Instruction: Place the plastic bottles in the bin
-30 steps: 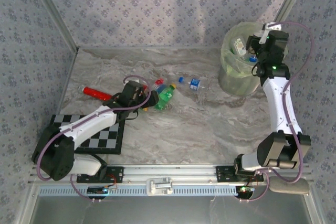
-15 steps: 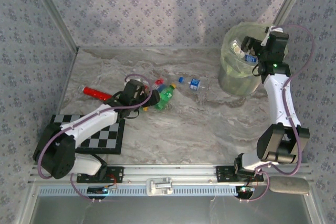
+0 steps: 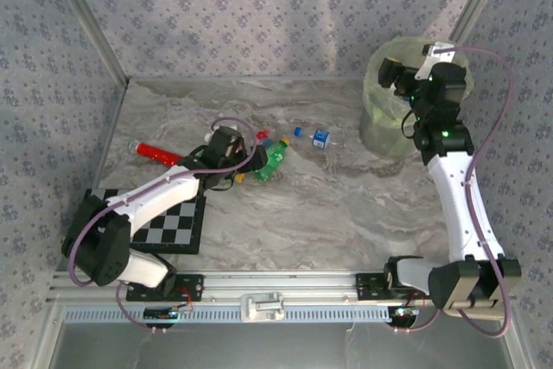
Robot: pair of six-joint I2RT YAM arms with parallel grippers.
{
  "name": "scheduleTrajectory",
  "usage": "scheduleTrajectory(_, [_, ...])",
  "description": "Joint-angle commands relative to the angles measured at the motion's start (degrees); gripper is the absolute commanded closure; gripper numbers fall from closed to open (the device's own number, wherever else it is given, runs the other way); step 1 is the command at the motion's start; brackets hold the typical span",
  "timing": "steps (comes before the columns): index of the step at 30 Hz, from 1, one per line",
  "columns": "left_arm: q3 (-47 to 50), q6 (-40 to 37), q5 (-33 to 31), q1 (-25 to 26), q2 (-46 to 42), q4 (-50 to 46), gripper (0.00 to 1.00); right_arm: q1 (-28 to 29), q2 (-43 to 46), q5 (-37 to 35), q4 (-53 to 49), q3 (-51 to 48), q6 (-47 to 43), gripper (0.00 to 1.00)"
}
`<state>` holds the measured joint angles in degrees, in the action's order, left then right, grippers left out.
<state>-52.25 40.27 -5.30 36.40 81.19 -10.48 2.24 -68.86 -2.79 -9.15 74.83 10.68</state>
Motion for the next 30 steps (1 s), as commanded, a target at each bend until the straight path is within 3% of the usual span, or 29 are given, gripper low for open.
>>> scheduleTrajectory(1, [-2.6, -1.8, 0.9, 0.3, 1.1, -1.3, 0.00, 3.2, 1.5, 2.3, 2.2, -3.1, 1.6, 0.00])
scheduleTrajectory(5, [-3.6, -2.8, 1.6, 0.3, 2.0, -1.9, 0.00, 9.4, 1.7, 5.3, 1.1, -5.1, 2.0, 0.00])
scheduleTrajectory(12, [-8.4, -9.6, 3.8, 0.6, 6.8, -4.5, 0.00, 17.1, 0.8, 4.3, -2.0, -11.0, 2.7, 0.00])
scheduleTrajectory(21, [-18.4, -18.1, 4.1, 2.4, 16.9, -10.6, 0.02, 18.8, -0.1, 6.2, -5.2, -16.8, 6.0, 0.00])
scheduleTrajectory(30, [-26.4, -21.7, 0.2, 5.2, 25.5, -17.4, 0.08, 19.1, 0.0, 6.2, -5.0, -19.1, 5.9, 0.00])
